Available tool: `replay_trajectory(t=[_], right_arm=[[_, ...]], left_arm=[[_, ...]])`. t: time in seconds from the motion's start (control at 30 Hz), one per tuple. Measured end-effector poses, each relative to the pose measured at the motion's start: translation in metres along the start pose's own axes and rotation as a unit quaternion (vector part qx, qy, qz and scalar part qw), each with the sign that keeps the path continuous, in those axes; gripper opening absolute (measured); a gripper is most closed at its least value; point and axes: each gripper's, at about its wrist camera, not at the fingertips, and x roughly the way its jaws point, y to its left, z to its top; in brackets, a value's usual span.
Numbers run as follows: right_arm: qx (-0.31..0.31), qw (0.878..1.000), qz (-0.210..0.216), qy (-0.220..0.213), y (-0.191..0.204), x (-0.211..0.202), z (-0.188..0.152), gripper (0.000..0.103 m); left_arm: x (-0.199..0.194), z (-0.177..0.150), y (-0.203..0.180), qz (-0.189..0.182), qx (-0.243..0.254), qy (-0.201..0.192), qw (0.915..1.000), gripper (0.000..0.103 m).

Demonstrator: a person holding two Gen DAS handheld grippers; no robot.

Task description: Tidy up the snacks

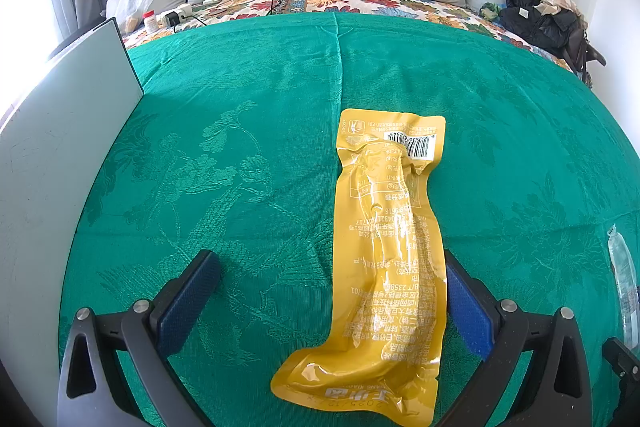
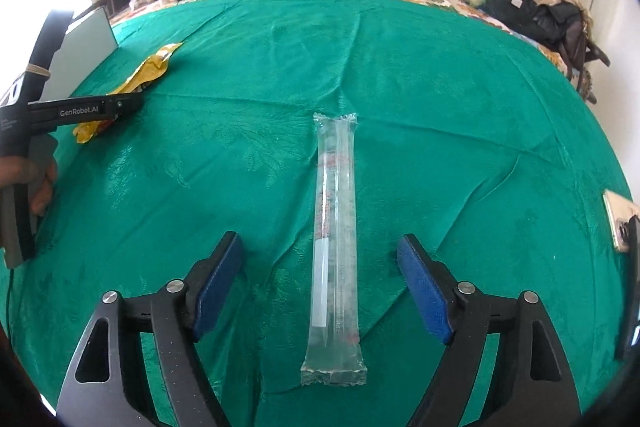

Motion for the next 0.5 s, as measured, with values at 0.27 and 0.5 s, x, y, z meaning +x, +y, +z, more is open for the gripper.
replay_trajectory(t=[0.27,0.5], right_arm=[[0.001,1.0,-0.002,-0.012,0.0013,-0.0003,-0.007,0.093],[0.0,1.0,-0.001,-0.013,0.0016,0.0019,-0.0066,0.095]], left_arm=[[0.0001,-0.0002,-0.0003,0.0,0.0,0.0,1.0,0.103],[0.0,-0.0004,-0.0002,0.0,0.0,0.0,1.0,0.103]])
